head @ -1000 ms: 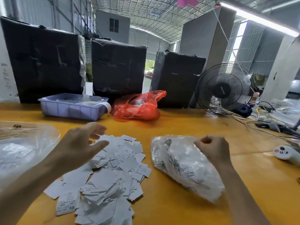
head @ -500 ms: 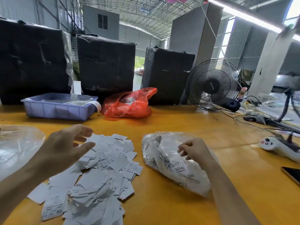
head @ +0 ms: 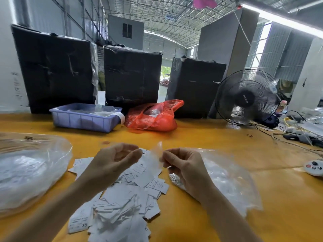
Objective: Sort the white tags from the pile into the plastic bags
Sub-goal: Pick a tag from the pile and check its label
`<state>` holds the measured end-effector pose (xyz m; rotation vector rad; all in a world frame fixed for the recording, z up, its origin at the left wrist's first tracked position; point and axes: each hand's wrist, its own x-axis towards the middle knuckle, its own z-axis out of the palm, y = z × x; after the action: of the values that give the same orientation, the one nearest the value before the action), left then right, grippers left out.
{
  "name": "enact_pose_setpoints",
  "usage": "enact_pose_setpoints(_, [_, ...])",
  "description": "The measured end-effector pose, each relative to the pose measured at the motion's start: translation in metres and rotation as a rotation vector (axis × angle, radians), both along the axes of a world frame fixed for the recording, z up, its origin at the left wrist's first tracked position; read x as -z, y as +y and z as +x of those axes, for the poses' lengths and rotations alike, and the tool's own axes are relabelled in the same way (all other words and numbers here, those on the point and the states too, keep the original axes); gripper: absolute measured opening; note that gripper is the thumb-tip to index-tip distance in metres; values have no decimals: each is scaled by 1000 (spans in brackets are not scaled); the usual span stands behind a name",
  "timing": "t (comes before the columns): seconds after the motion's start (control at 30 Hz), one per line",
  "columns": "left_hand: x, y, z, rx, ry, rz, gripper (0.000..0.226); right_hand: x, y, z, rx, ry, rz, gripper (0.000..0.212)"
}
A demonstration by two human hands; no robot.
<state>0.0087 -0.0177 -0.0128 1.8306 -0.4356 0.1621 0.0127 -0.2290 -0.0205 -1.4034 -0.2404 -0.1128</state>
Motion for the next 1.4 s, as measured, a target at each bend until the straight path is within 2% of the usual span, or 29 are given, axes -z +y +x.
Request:
enact_pose_setpoints(0.1, [4,-2,0,141,202,-50,101,9,24,-6,-85,-38,-121,6])
enact_pose_setpoints(0.17, [5,0,1,212,306,-74,106,12,30,-7,-63,-59,-198,6])
enact_pose_setpoints(0.23, [10,2,3,164,352,-77,86,15,32,-7,-35,-68,-248,4])
enact_pose_setpoints(0.33, [24,1,11,-50,350,-100,20,18,37,-5,4,-35,-244,6])
enact_pose_setpoints(0.37, [28,1,14,-109,347,-128,7,20,38,-2,51,-33,-255,8])
enact_pose_setpoints(0.43, [34,5,19,-209,335,-156,10,25,34,6,205,-82,-430,14])
enact_pose_setpoints(0.5, [37,12,23,-260,341,-190,11,34,27,14,308,-135,-744,22])
enact_pose_setpoints(0.57, [40,17,25,-279,375,-231,9,45,22,21,297,-119,-1015,33])
enact_pose_setpoints(0.67, [41,20,26,-283,404,-272,6,53,24,25,227,-58,-1162,39])
enact_pose_setpoints(0.8, [39,16,24,-256,416,-309,2,53,22,24,211,-1,-1205,53])
enact_pose_setpoints(1.07, [42,10,22,-203,481,-344,12,48,20,16,200,73,-1188,56])
enact_pose_setpoints(1.13, [44,8,21,-187,500,-368,15,47,19,15,215,81,-1151,50])
enact_pose_setpoints(1.3, [46,6,19,-189,495,-360,20,48,15,13,231,73,-960,17])
enact_pose_setpoints(1.4, [45,7,18,-188,469,-344,21,44,14,12,270,-14,-866,10])
